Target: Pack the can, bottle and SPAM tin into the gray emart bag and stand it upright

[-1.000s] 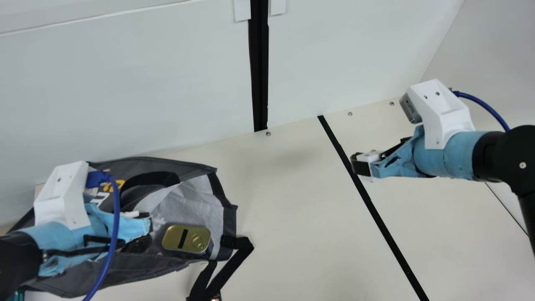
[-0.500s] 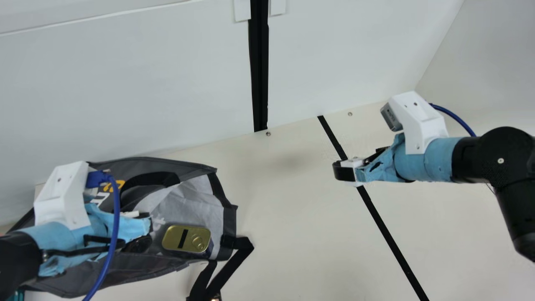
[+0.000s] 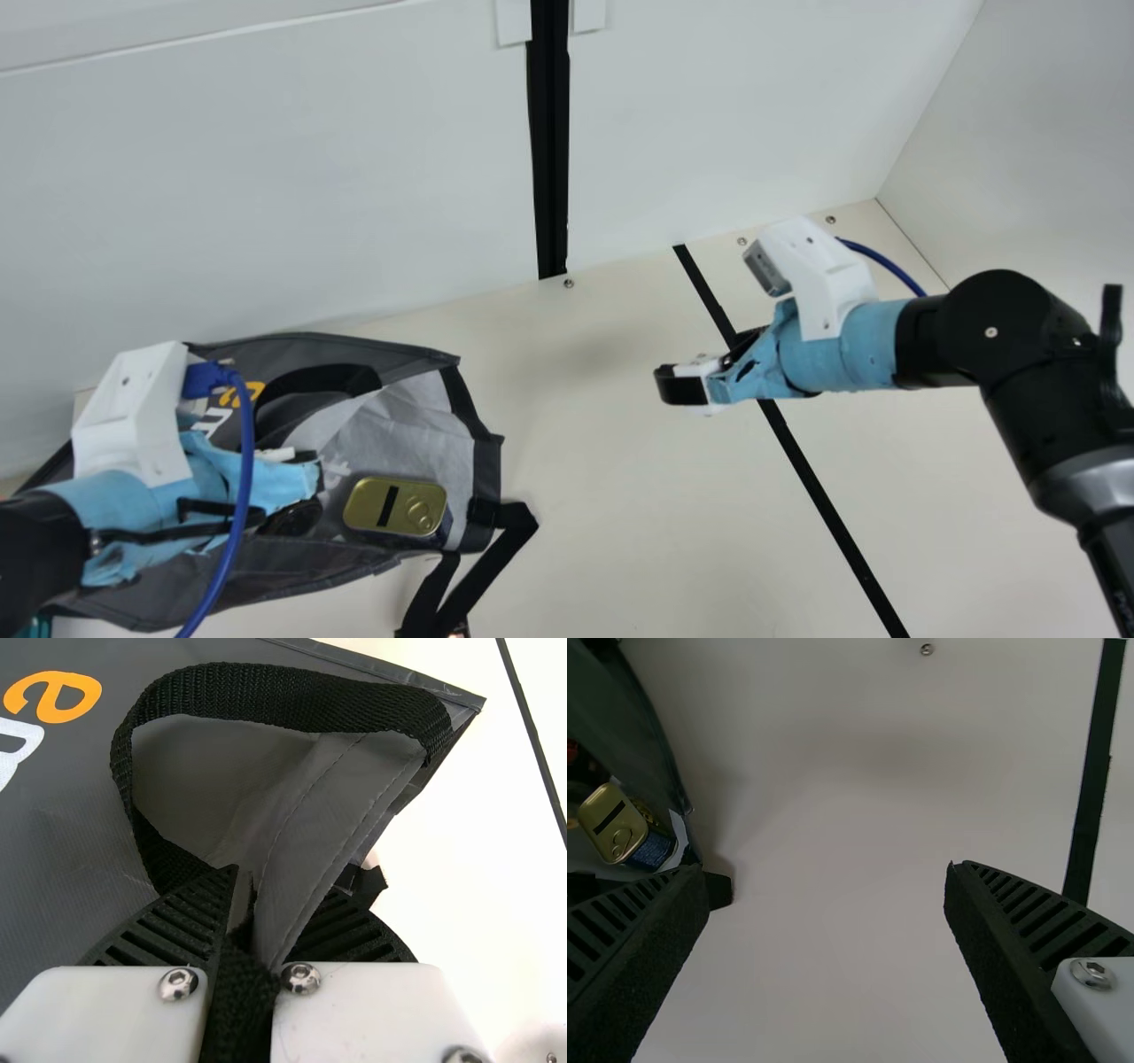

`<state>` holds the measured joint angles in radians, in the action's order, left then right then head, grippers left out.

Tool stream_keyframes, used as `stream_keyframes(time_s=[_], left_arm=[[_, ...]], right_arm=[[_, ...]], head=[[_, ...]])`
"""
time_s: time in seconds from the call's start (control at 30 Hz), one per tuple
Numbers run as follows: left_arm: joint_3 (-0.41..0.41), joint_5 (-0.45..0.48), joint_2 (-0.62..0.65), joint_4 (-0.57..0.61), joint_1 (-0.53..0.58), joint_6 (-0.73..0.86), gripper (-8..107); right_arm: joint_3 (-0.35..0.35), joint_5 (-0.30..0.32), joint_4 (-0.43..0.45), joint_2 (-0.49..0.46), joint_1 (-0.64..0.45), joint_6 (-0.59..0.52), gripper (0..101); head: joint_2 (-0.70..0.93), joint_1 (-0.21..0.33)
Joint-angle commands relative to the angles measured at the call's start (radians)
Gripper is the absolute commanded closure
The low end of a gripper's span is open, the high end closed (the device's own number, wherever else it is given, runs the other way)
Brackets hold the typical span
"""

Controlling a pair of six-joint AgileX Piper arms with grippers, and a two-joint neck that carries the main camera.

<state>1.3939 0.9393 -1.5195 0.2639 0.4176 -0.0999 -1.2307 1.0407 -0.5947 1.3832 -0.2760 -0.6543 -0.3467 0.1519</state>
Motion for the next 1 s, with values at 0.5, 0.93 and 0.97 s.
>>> stream_keyframes(time_s=[0.5,0.93,0.97], left_arm=[[0.000,0.000,0.000,0.000,0.000,0.000,107],[0.000,0.000,0.000,0.000,0.000,0.000,107],[0.000,0.000,0.000,0.000,0.000,0.000,107]], right_arm=[[0.032,-0.018,-0.116,0.111,0.062,-0.147,6],[0.049,-0.027,-0.166,0.190,0.099,-0.218,6],[0.051,-0.027,-0.170,0.196,0.102,-0.223,6]], head=[[-0.002,0.023],[-0.002,0.023],[-0.002,0.023]])
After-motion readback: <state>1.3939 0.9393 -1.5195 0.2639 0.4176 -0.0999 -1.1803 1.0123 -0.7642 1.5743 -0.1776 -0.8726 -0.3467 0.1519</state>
